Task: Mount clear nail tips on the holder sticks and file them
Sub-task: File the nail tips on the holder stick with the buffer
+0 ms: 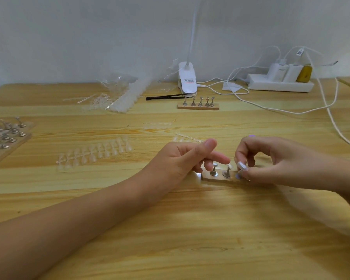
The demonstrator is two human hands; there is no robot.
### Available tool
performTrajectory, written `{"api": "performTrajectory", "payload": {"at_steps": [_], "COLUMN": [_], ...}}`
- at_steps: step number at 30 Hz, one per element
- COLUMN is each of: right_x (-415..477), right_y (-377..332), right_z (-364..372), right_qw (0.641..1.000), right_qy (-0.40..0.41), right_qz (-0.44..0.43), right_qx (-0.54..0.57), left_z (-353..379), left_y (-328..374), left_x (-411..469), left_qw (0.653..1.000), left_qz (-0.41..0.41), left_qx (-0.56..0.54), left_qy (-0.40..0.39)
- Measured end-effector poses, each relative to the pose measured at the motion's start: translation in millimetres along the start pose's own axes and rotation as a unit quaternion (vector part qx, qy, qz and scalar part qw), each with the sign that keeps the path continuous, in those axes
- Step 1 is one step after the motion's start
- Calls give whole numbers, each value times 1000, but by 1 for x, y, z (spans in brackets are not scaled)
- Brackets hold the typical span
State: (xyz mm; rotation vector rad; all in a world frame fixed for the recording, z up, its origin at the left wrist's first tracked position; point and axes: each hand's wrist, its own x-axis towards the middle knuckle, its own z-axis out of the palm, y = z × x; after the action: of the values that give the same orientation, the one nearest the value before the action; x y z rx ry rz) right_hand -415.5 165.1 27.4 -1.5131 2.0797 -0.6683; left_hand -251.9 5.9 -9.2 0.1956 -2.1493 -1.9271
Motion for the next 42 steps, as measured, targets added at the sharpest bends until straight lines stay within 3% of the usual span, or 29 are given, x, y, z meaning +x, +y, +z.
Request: {"api": "performTrajectory", "payload": {"at_steps": [13,25,33,42], "right_x": [2,-3,-5,-3], "right_y": [3,11,7,9], "right_z": [5,-2,-5,-6], "right_qw": [999,974,990,996], "right_qy": [4,-6,-28,-11], "right_qz": [10,-23,-59,-22], "right_qx": [-39,-224,-124,-82], "left_z": [1,1,1,0], "left_y": [0,0,0,-3], "left_x": [1,0,-1,0], "left_qw": [1000,999,999,999], "left_qz": [-16,4,-21,-14], "left_qx": [-8,5,30,42], "left_qy": [15,36,27,20]}}
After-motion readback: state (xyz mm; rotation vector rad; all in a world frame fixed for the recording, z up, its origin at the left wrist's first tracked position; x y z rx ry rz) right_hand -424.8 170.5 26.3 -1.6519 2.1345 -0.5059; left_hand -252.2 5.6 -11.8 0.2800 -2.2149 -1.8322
